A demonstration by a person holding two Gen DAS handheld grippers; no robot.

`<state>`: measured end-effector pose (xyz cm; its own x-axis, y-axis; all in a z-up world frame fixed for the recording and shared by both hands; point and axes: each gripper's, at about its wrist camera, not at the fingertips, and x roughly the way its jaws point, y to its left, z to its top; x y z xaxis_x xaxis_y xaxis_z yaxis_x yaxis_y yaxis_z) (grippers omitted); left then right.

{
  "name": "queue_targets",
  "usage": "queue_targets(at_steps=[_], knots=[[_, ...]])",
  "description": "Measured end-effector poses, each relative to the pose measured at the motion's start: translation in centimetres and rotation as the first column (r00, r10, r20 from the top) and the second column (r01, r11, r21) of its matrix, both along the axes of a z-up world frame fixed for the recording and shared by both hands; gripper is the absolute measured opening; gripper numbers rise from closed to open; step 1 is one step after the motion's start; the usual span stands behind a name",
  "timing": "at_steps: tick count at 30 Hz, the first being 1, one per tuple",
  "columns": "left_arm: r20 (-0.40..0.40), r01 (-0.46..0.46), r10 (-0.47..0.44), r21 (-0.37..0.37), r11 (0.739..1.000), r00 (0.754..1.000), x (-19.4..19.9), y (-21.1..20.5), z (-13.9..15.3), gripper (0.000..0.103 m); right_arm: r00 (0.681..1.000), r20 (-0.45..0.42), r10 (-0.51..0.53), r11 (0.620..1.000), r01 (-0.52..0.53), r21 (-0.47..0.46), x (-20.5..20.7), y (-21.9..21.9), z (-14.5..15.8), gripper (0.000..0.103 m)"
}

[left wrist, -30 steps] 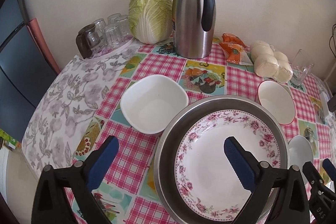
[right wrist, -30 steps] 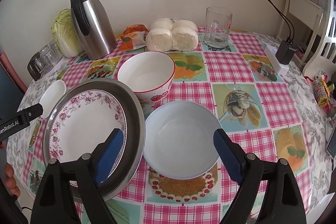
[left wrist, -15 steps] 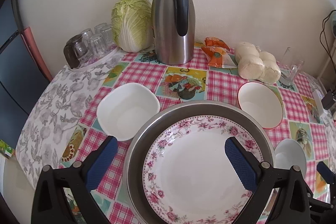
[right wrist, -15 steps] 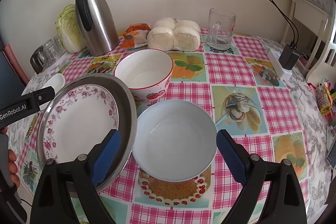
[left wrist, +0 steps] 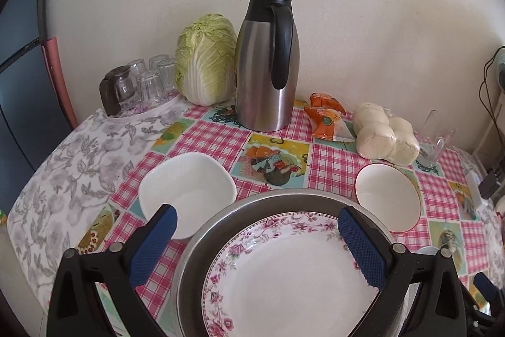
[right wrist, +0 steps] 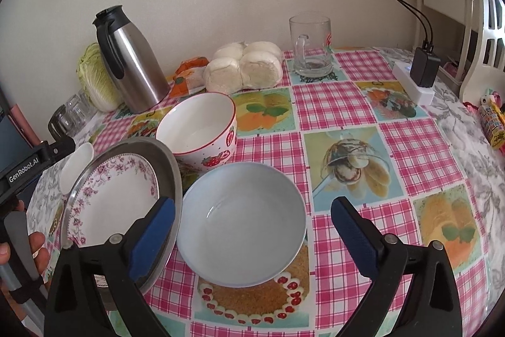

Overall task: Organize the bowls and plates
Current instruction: 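Move both grippers toward the red-rimmed strawberry bowl, then close both grippers on the red-rimmed bowl's rim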

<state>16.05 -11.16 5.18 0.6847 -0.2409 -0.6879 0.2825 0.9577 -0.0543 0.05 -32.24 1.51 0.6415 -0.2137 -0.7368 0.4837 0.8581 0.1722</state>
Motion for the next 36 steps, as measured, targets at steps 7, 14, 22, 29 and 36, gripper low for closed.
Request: queue_targets(at_steps=[7, 14, 22, 29, 36], knots=[[-0.030, 0.024, -0.024, -0.001, 1.000, 0.999, 0.1, -1.0, 0.4, 0.103, 1.000, 0.000, -0.022, 0.999, 0.022, 0.028, -0.8, -1.5, 0.3, 0.099], [0.022, 0.149, -0.151, 0.071, 0.986, 0.988, 0.0, -4.0, 2.8, 0.103, 0.998, -0.024, -0.053, 0.999, 0.052, -0.016, -0.6, -3.0, 2.0, 0.099], [0.034, 0.287, -0.294, 0.133, 0.949, 0.955, 2.6, -7.2, 6.4, 0.103, 0.999, -0.003, 0.036, 0.999, -0.036, -0.035, 2.2, -4.4, 6.1, 0.099], [-0.124, 0.345, -0.336, 0.069, 0.936, 0.934, 6.4, -9.5, 6.9, 0.103, 0.998, -0.040, 0.056, 0.998, -0.055, 0.029, 6.5, -6.6, 7.6, 0.099], [-0.236, 0.302, -0.280, 0.061, 0.951, 0.931, 8.8, -11.6, 3.5, 0.103, 0.982, -0.185, 0.041, 0.998, -0.031, 0.058, 10.6, -7.0, 4.9, 0.098]])
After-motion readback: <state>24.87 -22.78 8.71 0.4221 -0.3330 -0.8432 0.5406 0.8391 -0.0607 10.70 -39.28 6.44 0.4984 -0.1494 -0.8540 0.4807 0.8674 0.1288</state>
